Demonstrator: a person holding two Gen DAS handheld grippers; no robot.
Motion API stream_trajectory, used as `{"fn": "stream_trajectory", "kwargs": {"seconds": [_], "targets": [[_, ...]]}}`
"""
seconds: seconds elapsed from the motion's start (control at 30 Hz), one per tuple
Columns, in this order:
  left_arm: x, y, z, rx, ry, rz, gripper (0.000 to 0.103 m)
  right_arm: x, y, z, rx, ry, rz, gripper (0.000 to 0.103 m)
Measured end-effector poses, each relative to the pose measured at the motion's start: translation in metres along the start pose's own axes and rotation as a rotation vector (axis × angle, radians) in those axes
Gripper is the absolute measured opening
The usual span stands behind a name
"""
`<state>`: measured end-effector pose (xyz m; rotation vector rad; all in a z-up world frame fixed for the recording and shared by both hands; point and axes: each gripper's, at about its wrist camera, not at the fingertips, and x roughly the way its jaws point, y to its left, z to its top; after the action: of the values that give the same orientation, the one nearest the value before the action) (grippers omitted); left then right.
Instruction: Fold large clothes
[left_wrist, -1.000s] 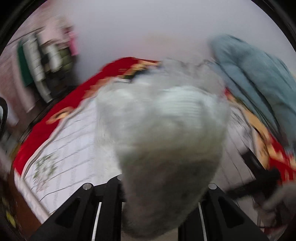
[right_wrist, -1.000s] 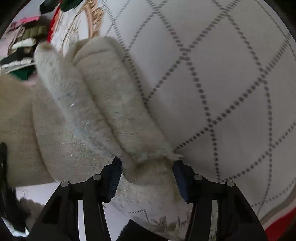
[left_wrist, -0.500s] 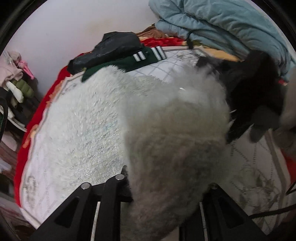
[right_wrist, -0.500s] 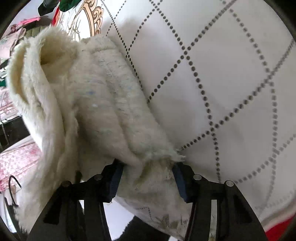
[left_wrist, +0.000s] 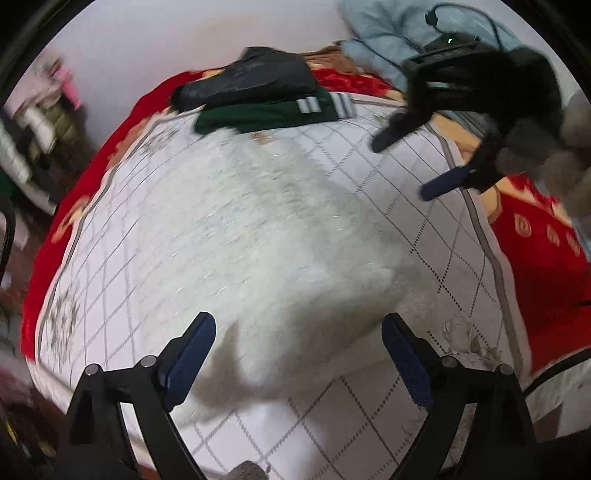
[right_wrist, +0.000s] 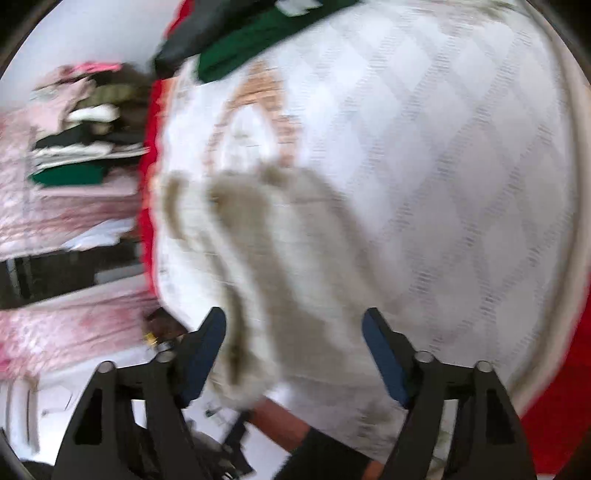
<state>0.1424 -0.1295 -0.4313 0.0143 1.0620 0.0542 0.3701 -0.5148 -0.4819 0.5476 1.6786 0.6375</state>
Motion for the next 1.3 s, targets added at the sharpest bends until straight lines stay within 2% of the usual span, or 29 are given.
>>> {"fn": "stream_trajectory", "kwargs": {"seconds": [0.07,0.13,0.23,0.27,0.3,0.33,0.37,0.43,0.53,0.6,0.67,0.73,0.8,0.9,1.0,1.03,1.13,1.23,1.27,1.3], "targets": [[-0.008,0.017,-0.002,-0.084,0.014,0.016,0.092,0.027,0.03,0.011,-0.048,0.038,0.02,0.085],[-0.012,0.04,-0.007,-0.185,0.047,0.068,0.092,0.068,0.047,0.015,-0.066,0.102,0.013,0.086],[-0.001,0.067,-0.013,-0.274,0.099,0.142,0.092,0.112,0.057,0.019,-0.041,0.209,0.088,0.084],[0.004,0.073,-0.014,-0.283,0.116,0.166,0.092,0.122,0.064,0.019,-0.052,0.209,0.079,0.077],[0.011,0.078,-0.016,-0.29,0.135,0.185,0.092,0.124,0.072,0.016,-0.083,0.198,0.05,0.032],[0.017,0.084,-0.019,-0.301,0.156,0.207,0.092,0.121,0.082,0.011,-0.111,0.181,0.021,0.023],[0.022,0.089,-0.022,-0.32,0.166,0.208,0.092,0.116,0.087,0.007,-0.117,0.157,0.027,0.023],[0.027,0.097,-0.021,-0.357,0.168,0.195,0.092,0.097,0.094,-0.005,-0.1,0.109,0.093,0.021],[0.04,0.097,-0.02,-0.365,0.196,0.198,0.092,0.081,0.073,-0.025,-0.035,0.069,0.093,0.021],[0.05,0.094,-0.022,-0.361,0.228,0.191,0.092,0.092,0.042,-0.037,0.055,0.077,-0.001,0.021],[0.056,0.09,-0.023,-0.36,0.249,0.167,0.095,0.105,0.018,-0.049,0.066,0.075,-0.124,0.026],[0.062,0.081,-0.021,-0.342,0.257,0.162,0.095,0.113,0.008,-0.053,0.057,0.065,-0.162,0.028],[0.065,0.074,-0.018,-0.309,0.249,0.176,0.095,0.112,0.01,-0.049,0.06,0.083,-0.155,0.032],[0.067,0.074,-0.015,-0.302,0.239,0.173,0.095,0.089,0.025,-0.041,0.063,0.107,-0.197,0.045],[0.068,0.075,-0.014,-0.288,0.236,0.172,0.095,0.041,0.059,-0.039,-0.023,0.012,-0.314,0.045],[0.068,0.075,-0.014,-0.284,0.235,0.169,0.095,0.024,0.076,-0.036,-0.062,-0.033,-0.312,0.045],[0.069,0.074,-0.015,-0.271,0.231,0.164,0.095,-0.005,0.118,-0.029,-0.171,-0.095,-0.256,0.045],[0.071,0.073,-0.015,-0.264,0.23,0.161,0.095,0.01,0.153,-0.005,-0.252,-0.076,-0.194,0.044],[0.071,0.073,-0.015,-0.264,0.233,0.16,0.095,0.028,0.16,-0.001,-0.257,-0.043,-0.197,0.043],[0.071,0.072,-0.014,-0.262,0.235,0.16,0.095,0.049,0.158,0.004,-0.261,-0.004,-0.249,0.039]]}}
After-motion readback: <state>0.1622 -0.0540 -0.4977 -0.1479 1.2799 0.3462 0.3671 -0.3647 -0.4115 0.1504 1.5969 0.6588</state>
